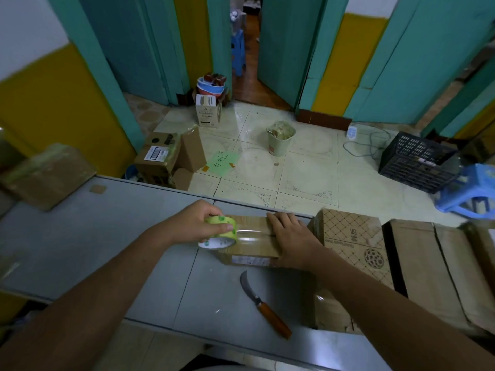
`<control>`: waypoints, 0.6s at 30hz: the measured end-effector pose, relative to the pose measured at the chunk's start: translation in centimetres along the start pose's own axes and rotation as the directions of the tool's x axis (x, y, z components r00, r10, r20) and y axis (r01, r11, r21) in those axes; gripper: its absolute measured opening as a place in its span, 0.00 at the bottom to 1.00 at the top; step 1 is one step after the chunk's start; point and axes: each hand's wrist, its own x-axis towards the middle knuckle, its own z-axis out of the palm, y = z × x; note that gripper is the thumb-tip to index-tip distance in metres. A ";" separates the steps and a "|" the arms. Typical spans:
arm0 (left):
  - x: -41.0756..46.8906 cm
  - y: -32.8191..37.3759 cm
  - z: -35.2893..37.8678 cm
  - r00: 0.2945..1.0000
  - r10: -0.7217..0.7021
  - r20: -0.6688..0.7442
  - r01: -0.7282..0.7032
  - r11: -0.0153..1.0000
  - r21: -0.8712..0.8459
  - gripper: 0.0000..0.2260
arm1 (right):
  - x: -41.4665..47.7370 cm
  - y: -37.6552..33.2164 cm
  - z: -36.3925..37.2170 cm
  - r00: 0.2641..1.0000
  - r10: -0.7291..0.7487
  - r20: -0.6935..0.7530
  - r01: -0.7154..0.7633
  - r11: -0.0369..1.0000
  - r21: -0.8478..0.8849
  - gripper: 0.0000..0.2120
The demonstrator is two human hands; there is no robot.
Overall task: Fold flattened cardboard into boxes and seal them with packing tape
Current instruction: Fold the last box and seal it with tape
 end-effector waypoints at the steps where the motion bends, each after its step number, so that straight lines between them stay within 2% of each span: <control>1: 0.2 -0.1 -0.2 1.000 -0.010 -0.001 0.010 0.997 0.073 0.14 | -0.1 0.1 0.2 1.000 0.004 0.006 -0.004 1.000 -0.002 0.61; 7: 0.9 -1.0 -1.9 0.992 -0.097 -0.075 0.118 0.917 0.380 0.24 | 0.2 0.5 0.9 0.999 0.032 0.009 -0.032 0.999 -0.019 0.60; 11: 1.1 -2.1 -1.6 0.981 -0.174 -0.090 0.196 0.853 0.484 0.26 | 0.3 0.7 1.2 0.999 0.050 0.020 -0.049 0.998 -0.039 0.59; 18: 1.7 -4.2 -1.8 0.964 -0.248 -0.095 0.263 0.842 0.470 0.33 | 0.4 1.2 1.6 0.999 0.051 0.013 -0.050 0.997 -0.067 0.59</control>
